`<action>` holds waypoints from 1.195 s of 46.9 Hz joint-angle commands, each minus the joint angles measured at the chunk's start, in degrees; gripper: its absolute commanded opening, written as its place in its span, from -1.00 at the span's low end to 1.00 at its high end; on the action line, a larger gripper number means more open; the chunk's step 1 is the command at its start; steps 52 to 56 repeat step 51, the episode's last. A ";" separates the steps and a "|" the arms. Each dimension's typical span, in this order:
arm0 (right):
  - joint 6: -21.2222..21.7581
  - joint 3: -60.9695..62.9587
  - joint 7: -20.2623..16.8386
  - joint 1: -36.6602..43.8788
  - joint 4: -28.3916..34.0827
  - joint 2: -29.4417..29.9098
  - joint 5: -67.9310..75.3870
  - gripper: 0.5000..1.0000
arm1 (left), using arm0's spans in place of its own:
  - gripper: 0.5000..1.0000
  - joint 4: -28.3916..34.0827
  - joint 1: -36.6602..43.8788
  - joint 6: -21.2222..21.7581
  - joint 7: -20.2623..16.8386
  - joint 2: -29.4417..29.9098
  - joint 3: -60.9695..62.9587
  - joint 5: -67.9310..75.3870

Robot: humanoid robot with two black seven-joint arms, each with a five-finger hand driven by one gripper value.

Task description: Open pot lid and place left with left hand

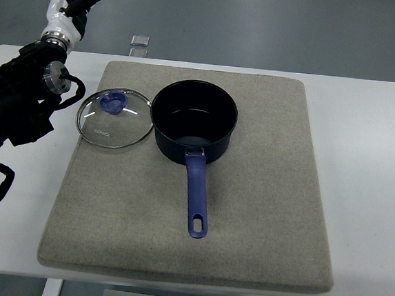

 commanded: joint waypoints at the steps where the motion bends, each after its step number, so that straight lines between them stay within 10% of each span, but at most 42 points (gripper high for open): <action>1: 0.00 0.00 0.00 -0.01 -0.05 0.00 0.00 0.67 | 0.45 0.70 0.00 0.24 -0.04 -0.25 -0.07 -0.09; 56: 0.00 0.26 0.00 0.17 -0.05 0.00 0.26 0.67 | 0.86 0.17 -0.70 0.68 0.05 -1.92 0.28 0.61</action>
